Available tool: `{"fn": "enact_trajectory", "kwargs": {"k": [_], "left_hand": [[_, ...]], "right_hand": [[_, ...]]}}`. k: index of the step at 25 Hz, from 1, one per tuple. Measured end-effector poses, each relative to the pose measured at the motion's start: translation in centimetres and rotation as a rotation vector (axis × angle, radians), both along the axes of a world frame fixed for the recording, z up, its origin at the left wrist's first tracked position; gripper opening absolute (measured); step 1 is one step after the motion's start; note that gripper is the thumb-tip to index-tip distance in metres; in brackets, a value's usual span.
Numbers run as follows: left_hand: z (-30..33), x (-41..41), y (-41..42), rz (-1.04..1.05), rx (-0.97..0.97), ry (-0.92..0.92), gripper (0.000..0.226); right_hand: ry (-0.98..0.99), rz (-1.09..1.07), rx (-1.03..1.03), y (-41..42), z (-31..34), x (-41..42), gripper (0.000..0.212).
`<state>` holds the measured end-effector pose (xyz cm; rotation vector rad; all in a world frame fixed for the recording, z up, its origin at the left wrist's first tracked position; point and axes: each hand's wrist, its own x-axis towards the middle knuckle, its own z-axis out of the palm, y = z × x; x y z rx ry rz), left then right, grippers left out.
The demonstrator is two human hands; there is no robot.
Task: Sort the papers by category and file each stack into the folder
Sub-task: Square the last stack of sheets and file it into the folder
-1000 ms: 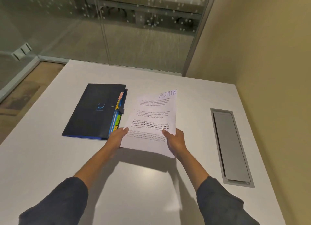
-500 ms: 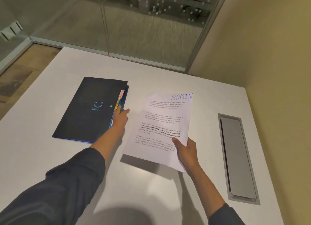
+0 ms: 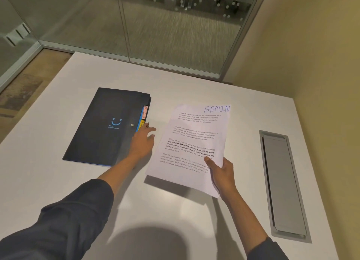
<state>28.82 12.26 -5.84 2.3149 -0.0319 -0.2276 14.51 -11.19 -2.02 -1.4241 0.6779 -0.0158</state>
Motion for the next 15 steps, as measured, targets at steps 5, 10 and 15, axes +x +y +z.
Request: {"fn": "enact_trajectory", "kwargs": {"k": [5, 10, 15], "left_hand": [[0.4, 2.2, 3.4, 0.131, 0.356, -0.161, 0.046], [0.1, 3.8, 5.6, -0.021, 0.735, 0.209, 0.106], [0.5, 3.7, 7.0, -0.06, 0.687, 0.365, 0.108]], "right_hand": [[-0.006, 0.024, -0.022, 0.3, 0.1, 1.1, 0.017], [-0.012, 0.075, -0.007, 1.2, 0.3, 2.3, 0.018], [-0.016, 0.106, 0.039, 2.0, 0.2, 3.1, 0.017]]}}
